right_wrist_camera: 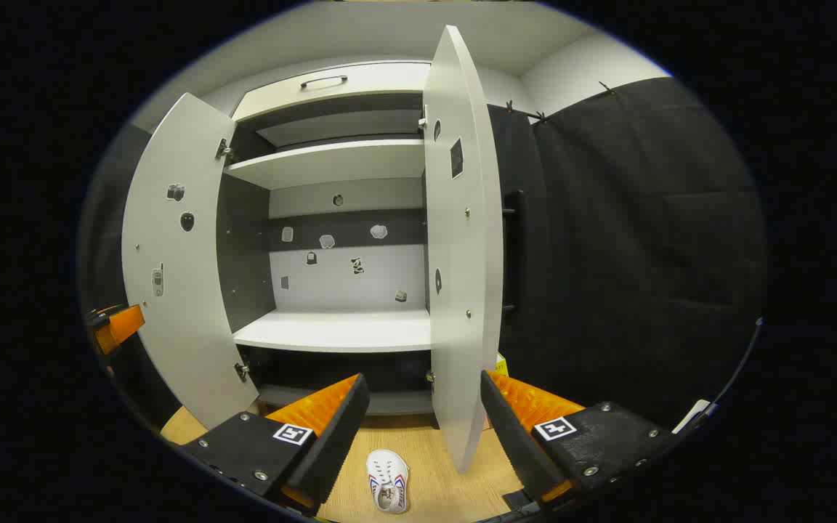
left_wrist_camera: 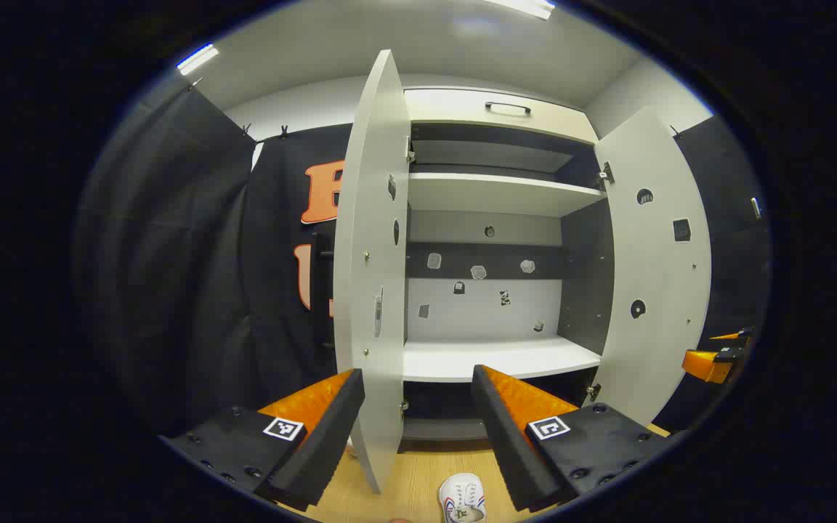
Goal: Grab one shoe with the right hand and put it into the shoe cabinet, grab the other shoe with the left hand and put it into the shoe cabinet; then close the right door with the right hand and the left door with the left hand.
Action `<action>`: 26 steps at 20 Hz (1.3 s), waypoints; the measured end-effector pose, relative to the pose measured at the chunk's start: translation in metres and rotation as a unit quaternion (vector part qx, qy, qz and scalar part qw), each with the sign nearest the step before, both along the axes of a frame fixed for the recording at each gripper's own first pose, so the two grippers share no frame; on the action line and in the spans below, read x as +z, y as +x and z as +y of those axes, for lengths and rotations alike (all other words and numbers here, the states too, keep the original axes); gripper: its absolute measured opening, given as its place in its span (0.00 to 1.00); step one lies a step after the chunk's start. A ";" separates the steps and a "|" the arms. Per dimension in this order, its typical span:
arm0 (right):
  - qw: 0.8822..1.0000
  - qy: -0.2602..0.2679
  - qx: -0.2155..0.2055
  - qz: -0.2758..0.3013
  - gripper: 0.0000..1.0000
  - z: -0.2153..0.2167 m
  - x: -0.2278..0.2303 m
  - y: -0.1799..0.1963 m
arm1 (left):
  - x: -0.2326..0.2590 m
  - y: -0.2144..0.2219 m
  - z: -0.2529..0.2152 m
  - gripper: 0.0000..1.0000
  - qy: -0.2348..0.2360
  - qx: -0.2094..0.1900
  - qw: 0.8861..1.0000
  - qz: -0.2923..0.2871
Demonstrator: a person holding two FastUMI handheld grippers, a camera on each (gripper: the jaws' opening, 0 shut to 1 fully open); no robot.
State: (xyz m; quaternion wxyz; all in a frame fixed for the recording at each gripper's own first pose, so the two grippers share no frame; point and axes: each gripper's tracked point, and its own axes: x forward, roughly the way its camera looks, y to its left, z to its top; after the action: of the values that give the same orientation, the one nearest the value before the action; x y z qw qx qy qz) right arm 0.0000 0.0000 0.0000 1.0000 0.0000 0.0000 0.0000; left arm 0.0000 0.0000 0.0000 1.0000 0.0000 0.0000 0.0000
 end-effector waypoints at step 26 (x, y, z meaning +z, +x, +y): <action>0.998 -0.013 0.011 0.053 0.95 0.004 -0.079 0.005 | -0.006 -0.011 -0.007 0.96 0.005 -0.001 1.000 0.004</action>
State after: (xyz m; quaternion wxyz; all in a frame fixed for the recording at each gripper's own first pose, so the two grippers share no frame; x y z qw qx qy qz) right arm 0.0051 0.0041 -0.0791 0.9985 -0.0133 0.0529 0.0108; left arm -0.0110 -0.0074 -0.0059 1.0000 0.0050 0.0045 -0.0012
